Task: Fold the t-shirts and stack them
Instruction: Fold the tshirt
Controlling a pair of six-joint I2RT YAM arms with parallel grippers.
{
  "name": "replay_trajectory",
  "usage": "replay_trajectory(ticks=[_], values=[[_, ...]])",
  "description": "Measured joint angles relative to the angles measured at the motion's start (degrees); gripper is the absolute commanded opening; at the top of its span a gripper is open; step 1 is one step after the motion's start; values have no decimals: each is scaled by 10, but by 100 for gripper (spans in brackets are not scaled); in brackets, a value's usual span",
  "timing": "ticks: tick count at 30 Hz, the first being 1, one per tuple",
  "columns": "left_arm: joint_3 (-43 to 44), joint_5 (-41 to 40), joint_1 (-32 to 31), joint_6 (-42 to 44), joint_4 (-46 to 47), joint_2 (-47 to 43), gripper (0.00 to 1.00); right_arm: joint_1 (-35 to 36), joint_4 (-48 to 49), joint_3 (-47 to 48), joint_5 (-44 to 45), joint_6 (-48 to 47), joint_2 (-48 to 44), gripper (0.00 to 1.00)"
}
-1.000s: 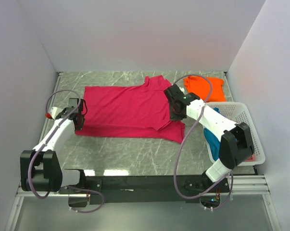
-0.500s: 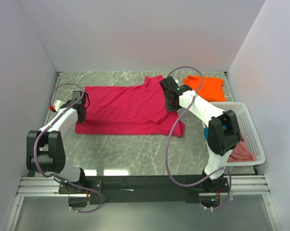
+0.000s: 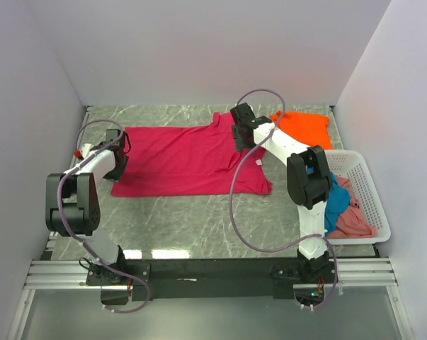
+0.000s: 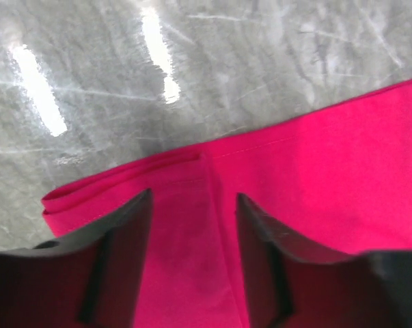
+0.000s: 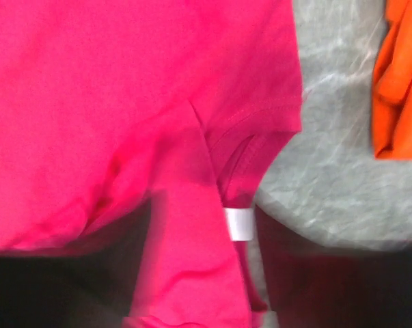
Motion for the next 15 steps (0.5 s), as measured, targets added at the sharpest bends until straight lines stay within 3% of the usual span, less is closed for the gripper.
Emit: replay_trajectory(ticks=[2,3,4,11,15], values=[[9,1,0,6,-4,0,76,0,-1,0,-1,5,-2,84],[13,1,0,9,-5,-1,95,0,0,-1,-5,10,-5,85],[15,2,0,14,-7,-4,99,-1,3,-4,-10,15,-9,85],[14,22,0,23,-10,-71,99,-1,57,-142,-162,83,-110,87],[14,41,-4,33,-9,-93,99,3,84,-169,-244,111,-116,87]])
